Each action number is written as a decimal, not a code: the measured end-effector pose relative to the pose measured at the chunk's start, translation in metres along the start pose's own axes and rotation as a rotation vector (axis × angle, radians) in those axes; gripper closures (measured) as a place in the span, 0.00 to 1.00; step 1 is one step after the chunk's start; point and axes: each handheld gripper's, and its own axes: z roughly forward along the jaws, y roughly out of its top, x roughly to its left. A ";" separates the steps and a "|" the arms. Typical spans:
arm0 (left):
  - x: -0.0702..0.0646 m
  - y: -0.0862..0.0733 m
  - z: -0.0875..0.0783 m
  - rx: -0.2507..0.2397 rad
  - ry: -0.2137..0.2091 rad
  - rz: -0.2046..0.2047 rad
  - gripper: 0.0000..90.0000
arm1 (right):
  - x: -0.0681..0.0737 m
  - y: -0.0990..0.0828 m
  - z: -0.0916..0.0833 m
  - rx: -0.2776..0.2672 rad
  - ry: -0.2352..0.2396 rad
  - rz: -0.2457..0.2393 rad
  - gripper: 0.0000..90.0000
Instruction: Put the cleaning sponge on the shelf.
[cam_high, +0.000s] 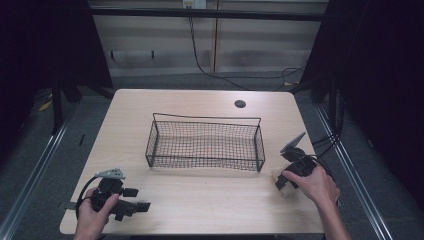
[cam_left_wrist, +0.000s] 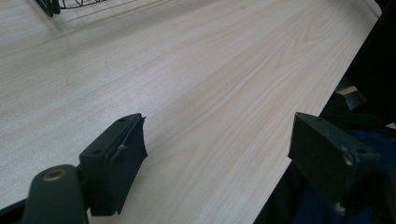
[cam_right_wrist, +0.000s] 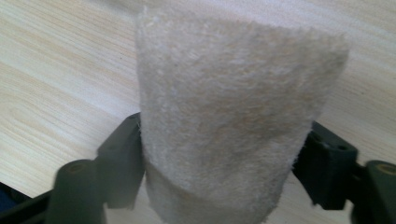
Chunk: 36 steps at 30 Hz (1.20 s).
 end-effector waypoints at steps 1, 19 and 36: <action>0.000 0.000 0.000 0.000 0.000 0.000 0.20 | 0.000 0.000 0.000 0.000 0.000 0.000 0.29; 0.000 0.000 0.001 -0.002 -0.002 -0.002 0.20 | 0.001 -0.001 -0.006 0.010 0.010 0.001 0.31; 0.000 0.000 0.000 0.002 -0.001 0.001 0.20 | 0.005 -0.002 -0.014 0.014 0.030 -0.012 0.32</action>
